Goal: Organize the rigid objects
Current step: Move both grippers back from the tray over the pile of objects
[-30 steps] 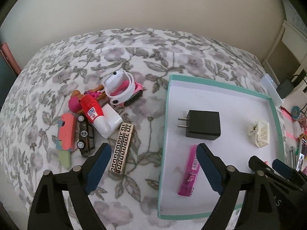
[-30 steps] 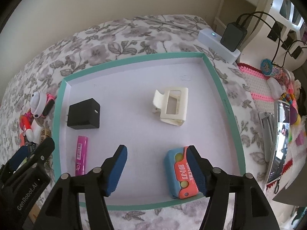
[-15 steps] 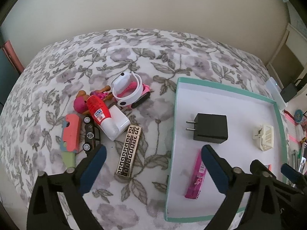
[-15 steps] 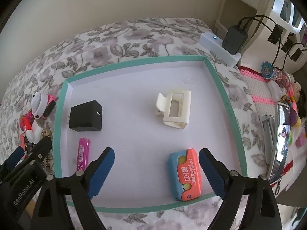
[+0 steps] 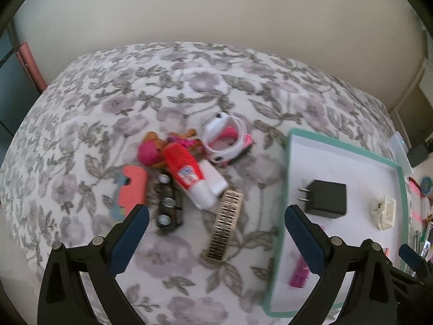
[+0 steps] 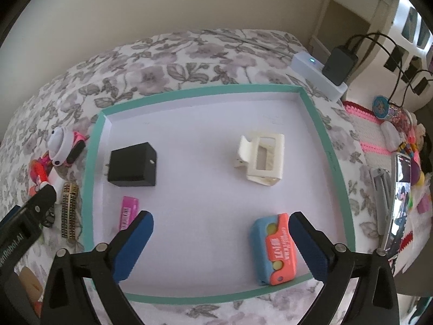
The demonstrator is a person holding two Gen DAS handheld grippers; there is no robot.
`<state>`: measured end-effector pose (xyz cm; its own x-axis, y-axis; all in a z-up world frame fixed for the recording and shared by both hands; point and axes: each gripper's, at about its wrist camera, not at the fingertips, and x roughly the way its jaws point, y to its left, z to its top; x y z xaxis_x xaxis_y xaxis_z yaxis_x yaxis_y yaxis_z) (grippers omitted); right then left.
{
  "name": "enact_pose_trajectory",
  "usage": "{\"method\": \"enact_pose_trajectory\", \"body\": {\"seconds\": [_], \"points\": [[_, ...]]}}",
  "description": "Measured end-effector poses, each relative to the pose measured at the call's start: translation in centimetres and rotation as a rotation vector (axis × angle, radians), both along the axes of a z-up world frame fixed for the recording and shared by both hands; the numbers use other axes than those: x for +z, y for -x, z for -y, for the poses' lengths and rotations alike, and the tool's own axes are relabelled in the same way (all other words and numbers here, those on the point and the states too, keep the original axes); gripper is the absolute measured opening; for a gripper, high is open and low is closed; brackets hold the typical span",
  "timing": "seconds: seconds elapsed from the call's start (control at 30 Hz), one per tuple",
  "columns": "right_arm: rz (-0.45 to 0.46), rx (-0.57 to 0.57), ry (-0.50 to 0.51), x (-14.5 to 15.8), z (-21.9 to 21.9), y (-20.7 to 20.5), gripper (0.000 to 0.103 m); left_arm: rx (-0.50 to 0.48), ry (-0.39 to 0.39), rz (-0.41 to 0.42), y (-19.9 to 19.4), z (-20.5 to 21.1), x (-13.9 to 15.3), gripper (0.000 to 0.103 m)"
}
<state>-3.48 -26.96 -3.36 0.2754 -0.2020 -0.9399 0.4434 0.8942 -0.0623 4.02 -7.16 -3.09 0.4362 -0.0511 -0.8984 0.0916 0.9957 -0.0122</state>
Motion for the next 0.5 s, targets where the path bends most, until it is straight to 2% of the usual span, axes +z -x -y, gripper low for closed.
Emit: {"method": "enact_pose_trajectory", "body": {"seconds": [0.2,0.5], "points": [[0.02,0.038,-0.009,0.6,-2.0,-1.0,0.102,0.058,-0.016,0.011,-1.0,-3.3,0.8,0.1],[0.123,0.145,-0.093,2.1,-7.0,-3.2,0.101,0.196,-0.004,-0.003,-2.4,-10.0,1.1,0.1]]}}
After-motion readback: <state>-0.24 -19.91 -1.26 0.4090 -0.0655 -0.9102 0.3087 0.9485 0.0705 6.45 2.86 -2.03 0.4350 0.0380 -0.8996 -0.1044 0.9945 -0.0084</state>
